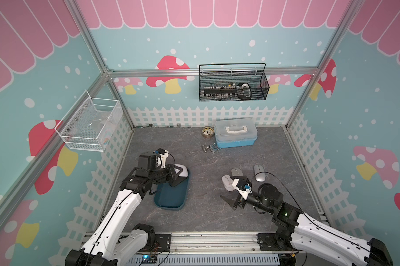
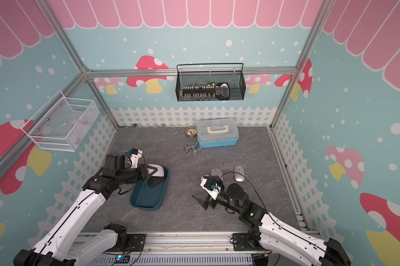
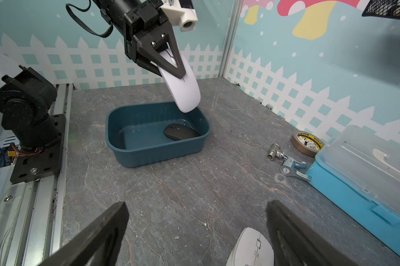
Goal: Put the mouse in the storage box
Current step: Place the mouse in the storage box.
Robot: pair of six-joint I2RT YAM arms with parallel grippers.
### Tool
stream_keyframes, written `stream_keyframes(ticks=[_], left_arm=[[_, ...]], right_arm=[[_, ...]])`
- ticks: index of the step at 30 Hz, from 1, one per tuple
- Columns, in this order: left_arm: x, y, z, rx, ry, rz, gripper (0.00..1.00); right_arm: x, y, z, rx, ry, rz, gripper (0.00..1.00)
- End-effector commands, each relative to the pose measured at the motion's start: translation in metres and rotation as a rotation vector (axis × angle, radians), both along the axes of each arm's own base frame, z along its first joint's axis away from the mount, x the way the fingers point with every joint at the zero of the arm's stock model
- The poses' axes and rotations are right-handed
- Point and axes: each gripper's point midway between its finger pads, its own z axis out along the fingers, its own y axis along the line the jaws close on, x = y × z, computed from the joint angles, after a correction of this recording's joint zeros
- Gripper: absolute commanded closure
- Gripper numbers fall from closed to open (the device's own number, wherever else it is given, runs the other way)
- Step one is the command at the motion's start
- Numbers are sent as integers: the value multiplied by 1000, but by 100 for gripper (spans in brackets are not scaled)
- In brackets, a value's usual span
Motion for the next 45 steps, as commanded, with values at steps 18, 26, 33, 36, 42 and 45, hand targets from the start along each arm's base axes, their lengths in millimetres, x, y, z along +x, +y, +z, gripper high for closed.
stream_keyframes(ticks=[18,26,33,36,42,45], left_arm=[[-9,8,-84,204,288,23,86],[-13,5,-109,232,388,-6,85],[-9,19,-113,295,390,45,83],[-4,29,-119,336,408,69,83],[9,38,-117,333,395,91,83],[15,41,-115,340,387,92,83]], right_arm=[[4,-2,-8,-28,31,-35,1],[10,-10,0,-20,-3,-91,1],[12,-10,-10,-50,18,-97,1],[12,-9,-14,-65,32,-95,1],[10,-9,-17,-66,43,-87,1],[10,-8,-18,-69,52,-83,1]])
